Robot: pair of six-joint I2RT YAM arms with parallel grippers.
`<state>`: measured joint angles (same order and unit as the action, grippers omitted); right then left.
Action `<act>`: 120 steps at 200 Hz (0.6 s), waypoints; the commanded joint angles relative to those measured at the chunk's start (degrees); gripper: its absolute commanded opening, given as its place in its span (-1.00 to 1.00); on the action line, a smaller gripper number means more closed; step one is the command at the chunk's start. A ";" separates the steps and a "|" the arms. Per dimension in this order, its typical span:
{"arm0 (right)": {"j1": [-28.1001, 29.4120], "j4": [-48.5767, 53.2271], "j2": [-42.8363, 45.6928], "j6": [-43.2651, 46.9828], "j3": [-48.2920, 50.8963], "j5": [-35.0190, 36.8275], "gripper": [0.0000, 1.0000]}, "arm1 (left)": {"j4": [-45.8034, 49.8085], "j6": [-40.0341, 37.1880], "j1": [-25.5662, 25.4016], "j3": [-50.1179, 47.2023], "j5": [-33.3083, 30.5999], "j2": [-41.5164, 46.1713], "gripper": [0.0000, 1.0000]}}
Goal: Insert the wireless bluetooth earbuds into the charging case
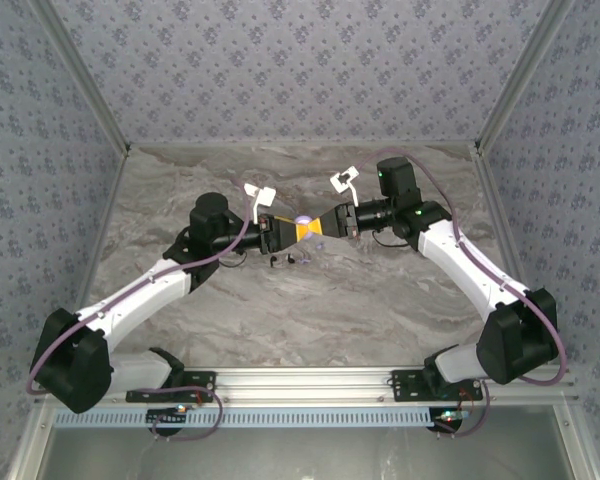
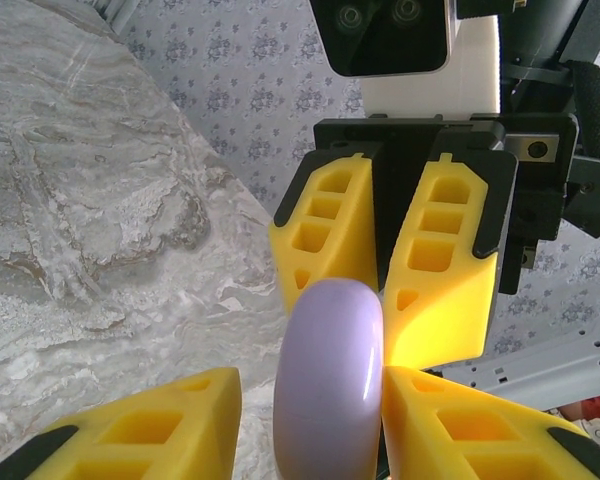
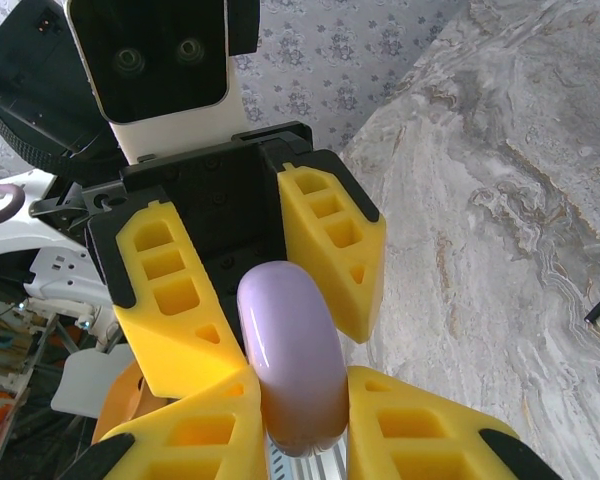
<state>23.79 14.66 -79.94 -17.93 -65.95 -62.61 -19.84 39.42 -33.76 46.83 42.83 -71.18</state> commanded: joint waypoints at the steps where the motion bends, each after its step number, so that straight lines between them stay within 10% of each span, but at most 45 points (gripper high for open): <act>1: 0.36 -0.20 0.09 0.61 -1.87 -0.54 -0.58 | -0.71 -0.84 -0.26 0.90 0.15 0.93 -0.10; 120: 0.43 -2.60 -0.02 -1.71 -1.87 0.21 -0.58 | -1.35 -0.49 -0.87 0.45 -0.46 0.32 -0.07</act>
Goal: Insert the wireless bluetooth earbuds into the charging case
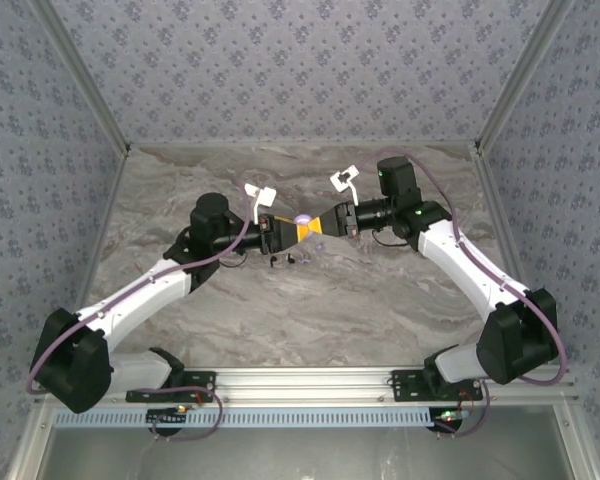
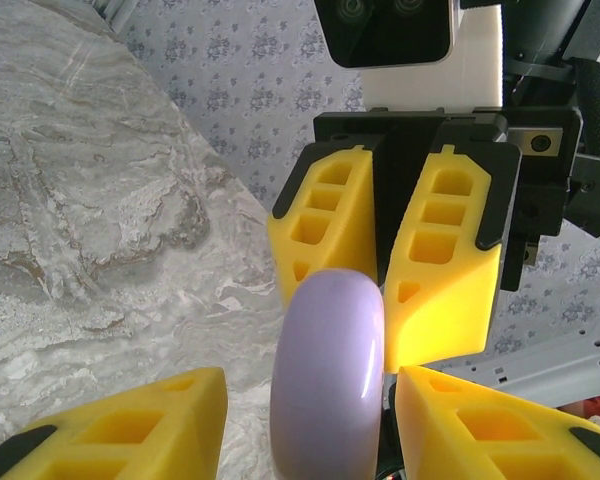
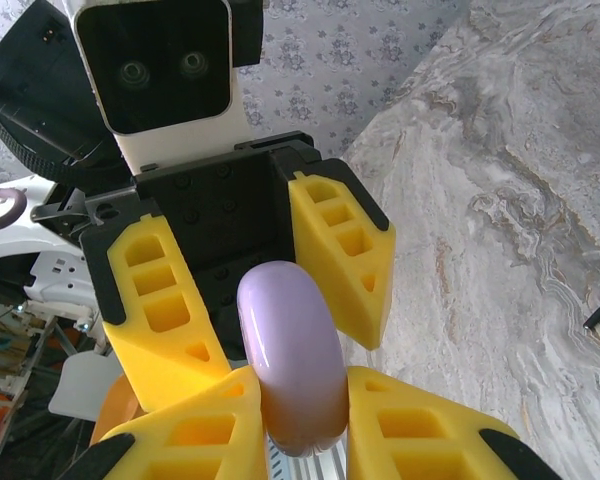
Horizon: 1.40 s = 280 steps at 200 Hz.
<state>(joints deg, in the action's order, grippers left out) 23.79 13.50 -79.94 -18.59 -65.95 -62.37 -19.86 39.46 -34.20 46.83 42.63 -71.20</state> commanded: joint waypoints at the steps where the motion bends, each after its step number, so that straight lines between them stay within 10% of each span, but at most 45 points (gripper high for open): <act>1: 0.45 -1.49 0.01 -1.08 -1.88 -0.03 -0.58 | -1.33 -0.53 -0.48 0.46 -0.22 0.30 -0.07; 99: 1.50 0.21 0.16 0.36 -1.21 -0.76 -0.55 | -0.73 -1.34 -0.48 0.75 -1.16 0.44 -0.57; 280: 1.98 23.12 6.82 11.46 -6.91 15.57 0.20 | -9.74 -30.91 -5.36 -7.04 -6.87 6.20 -0.53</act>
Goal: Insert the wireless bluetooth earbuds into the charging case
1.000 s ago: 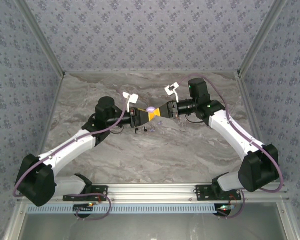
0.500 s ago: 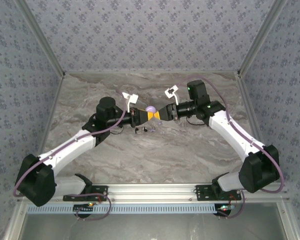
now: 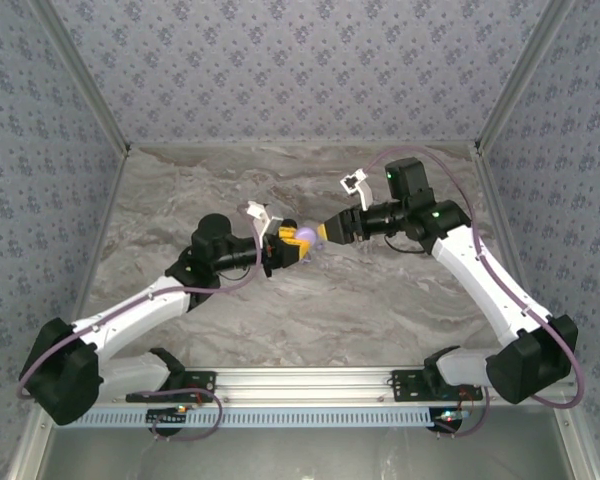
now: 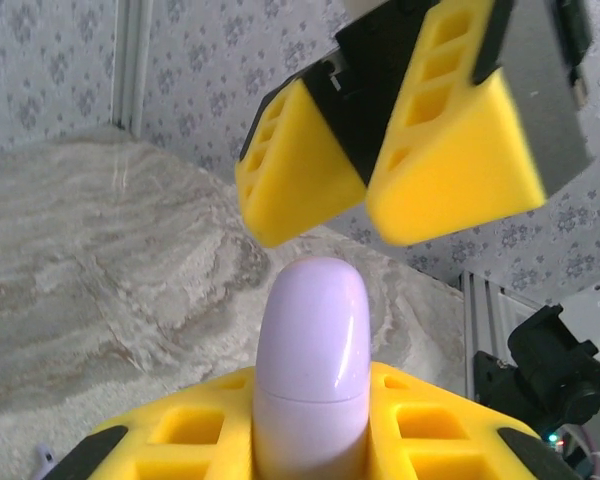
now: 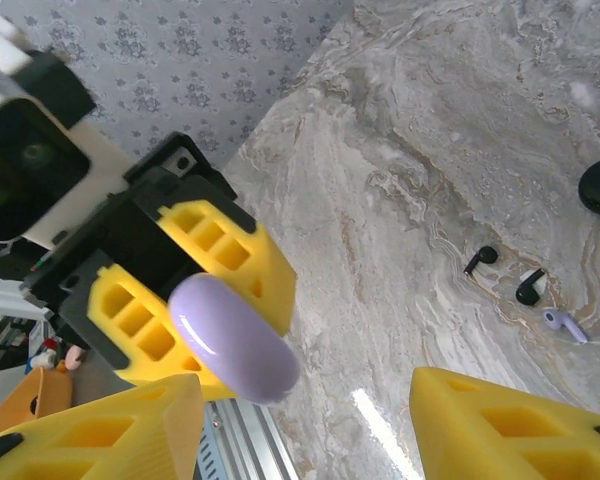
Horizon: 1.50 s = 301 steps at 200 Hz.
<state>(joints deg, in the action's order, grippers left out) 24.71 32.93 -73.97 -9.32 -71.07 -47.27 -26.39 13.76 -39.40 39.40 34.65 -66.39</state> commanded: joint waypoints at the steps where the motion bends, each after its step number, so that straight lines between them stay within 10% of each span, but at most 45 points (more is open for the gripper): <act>1: 1.10 3.75 0.85 2.24 -1.80 0.44 0.21 | -3.17 -5.22 -0.20 0.36 1.20 1.42 -0.53; 301: -0.82 2.06 1.01 -4.03 -1.77 16.24 0.31 | 3.41 -5.69 -1.72 1.82 -2.23 0.49 -0.54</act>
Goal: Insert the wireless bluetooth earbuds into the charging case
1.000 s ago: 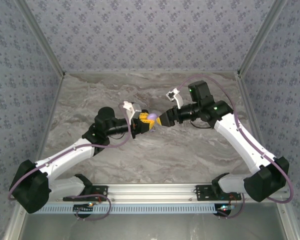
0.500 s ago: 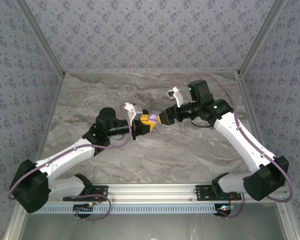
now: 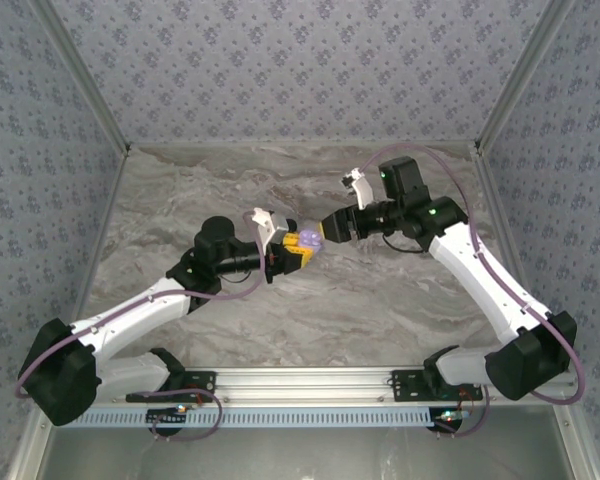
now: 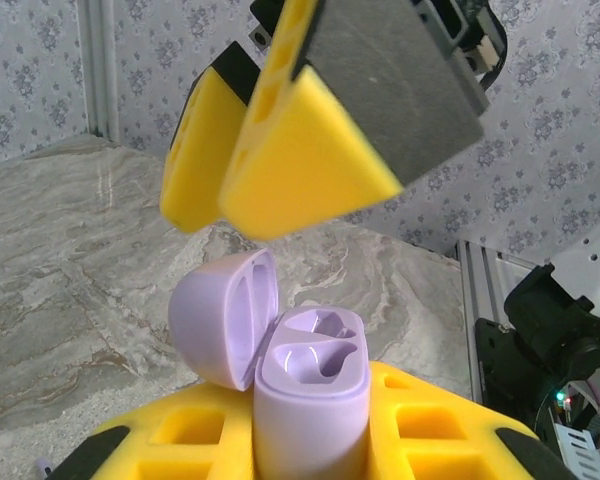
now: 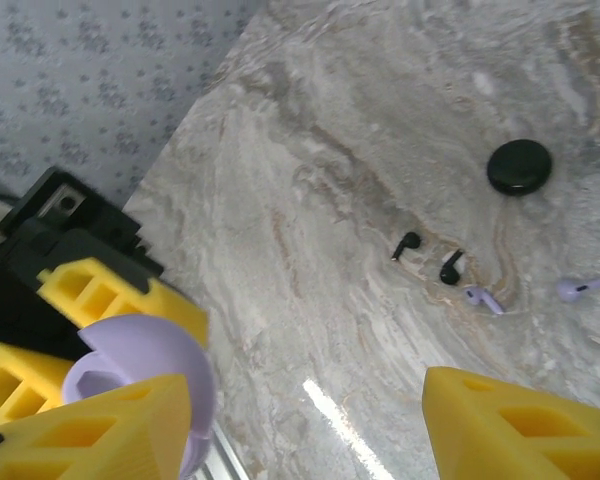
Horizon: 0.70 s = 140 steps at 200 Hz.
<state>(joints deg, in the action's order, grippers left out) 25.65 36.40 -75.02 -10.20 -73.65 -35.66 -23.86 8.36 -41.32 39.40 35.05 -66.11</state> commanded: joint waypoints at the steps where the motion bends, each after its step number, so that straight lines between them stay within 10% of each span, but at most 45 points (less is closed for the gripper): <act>1: -1.84 -1.42 2.11 -3.20 0.84 4.81 0.31 | 0.90 -0.24 0.24 1.74 -2.66 0.24 -0.54; 140: -3.35 1.75 -18.40 -0.26 -1.72 7.60 0.02 | 11.63 5.09 4.67 -7.35 -13.16 15.73 -0.51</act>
<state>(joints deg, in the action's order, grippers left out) 20.88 37.78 -89.89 -11.70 -72.44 -27.27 -16.32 12.80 -36.95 32.97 25.08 -53.67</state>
